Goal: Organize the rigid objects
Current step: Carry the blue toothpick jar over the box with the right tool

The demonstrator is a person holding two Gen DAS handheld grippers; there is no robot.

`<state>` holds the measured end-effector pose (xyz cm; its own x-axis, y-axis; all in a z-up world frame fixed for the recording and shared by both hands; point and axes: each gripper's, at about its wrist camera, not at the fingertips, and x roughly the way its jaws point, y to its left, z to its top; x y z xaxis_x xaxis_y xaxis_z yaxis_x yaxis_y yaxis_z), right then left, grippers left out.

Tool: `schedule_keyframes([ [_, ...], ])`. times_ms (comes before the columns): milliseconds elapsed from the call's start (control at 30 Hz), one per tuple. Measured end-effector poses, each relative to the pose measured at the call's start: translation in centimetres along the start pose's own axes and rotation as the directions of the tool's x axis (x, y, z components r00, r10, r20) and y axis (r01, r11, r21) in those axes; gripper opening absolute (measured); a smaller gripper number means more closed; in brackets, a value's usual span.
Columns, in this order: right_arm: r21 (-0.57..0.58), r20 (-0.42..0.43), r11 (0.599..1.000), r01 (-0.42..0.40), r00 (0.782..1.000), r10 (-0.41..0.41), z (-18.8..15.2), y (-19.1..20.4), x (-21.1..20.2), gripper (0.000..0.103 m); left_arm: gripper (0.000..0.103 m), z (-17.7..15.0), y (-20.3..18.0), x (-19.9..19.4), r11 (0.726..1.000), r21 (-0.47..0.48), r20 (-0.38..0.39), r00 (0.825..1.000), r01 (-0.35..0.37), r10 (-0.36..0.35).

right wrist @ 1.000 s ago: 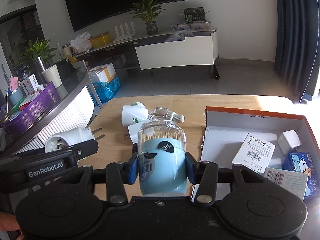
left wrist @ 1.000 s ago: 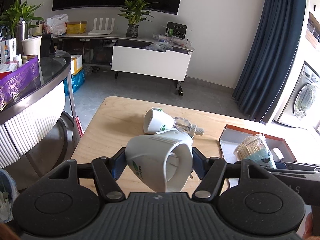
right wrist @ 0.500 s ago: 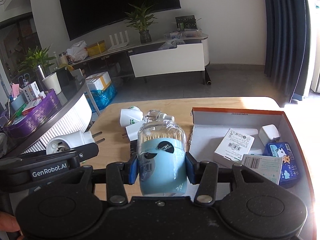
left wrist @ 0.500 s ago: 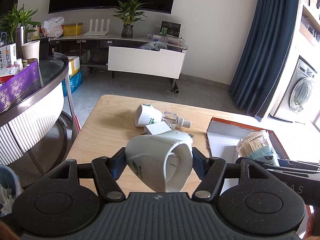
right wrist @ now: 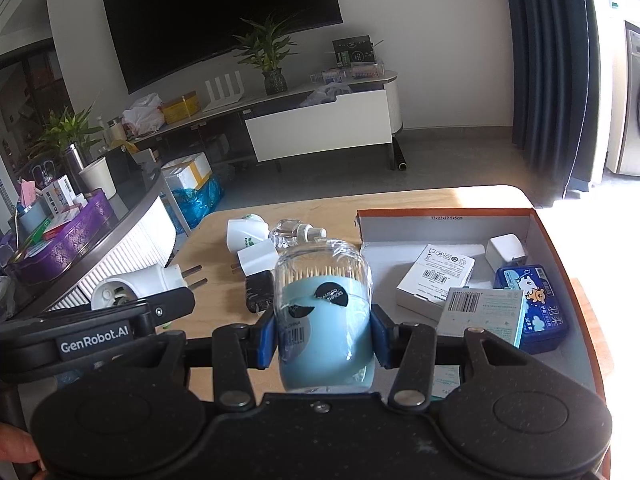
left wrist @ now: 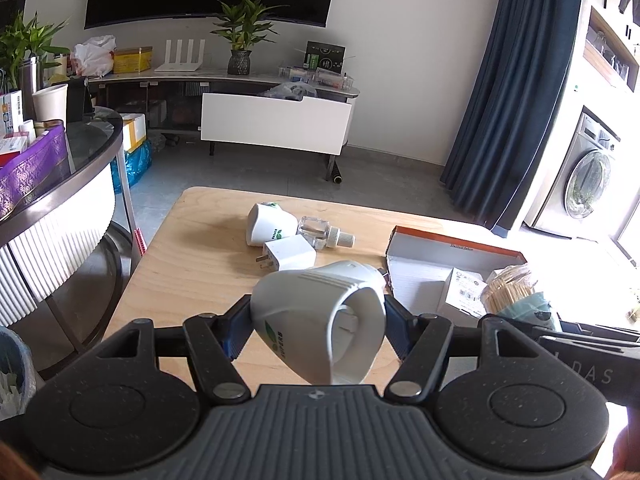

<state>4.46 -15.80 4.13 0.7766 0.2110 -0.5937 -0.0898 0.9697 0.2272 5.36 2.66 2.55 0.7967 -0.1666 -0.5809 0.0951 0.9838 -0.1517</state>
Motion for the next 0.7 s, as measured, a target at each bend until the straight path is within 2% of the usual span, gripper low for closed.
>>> schedule_keyframes([
  [700,0.048,0.038,0.998,0.038,0.998,-0.04,-0.7,-2.5,-3.5,0.057,0.068,-0.8,-2.6,-1.0,0.996,0.069,-0.003,0.999,0.054,-0.054],
])
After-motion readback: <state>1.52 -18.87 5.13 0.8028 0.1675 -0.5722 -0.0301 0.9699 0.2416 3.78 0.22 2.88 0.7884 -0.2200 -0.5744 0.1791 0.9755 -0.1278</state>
